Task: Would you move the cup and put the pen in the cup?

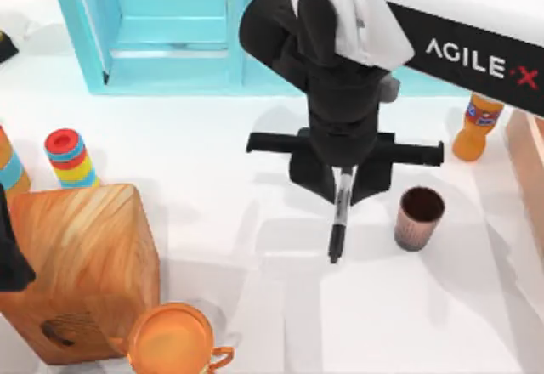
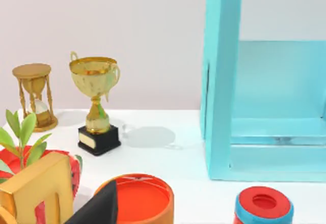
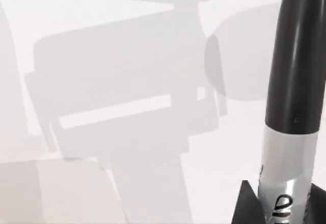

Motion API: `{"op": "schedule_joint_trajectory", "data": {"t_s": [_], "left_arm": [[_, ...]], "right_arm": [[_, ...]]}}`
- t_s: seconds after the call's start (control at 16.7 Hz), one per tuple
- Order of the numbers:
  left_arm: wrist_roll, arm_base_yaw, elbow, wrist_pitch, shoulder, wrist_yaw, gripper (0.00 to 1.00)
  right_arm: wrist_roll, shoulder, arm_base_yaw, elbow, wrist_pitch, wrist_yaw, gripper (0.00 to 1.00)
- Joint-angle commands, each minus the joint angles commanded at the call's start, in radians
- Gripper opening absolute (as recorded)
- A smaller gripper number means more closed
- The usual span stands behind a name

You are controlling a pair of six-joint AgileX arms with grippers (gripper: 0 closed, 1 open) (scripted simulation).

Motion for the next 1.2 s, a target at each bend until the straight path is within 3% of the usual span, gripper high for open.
{"op": "schedule_joint_trajectory", "data": {"t_s": [0.42,0.6,0.84,1.2], "left_arm": [[0.000,0.000,0.000,0.000,0.000,0.000,1.00],[0.000,0.000,0.000,0.000,0.000,0.000,1.00],[0.000,0.000,0.000,0.000,0.000,0.000,1.00],[0.000,0.000,0.000,0.000,0.000,0.000,1.00]], "right_arm": [[-0.002,-0.001,-0.001,-0.011,0.005,0.004,0.00],[-0.047,-0.004,0.011,-0.071,0.071,0.052,0.00],[-0.167,-0.051,0.042,-0.198,0.301,0.185,0.00],[-0.416,-0.174,0.103,-0.460,0.848,0.462,0.00]]}}
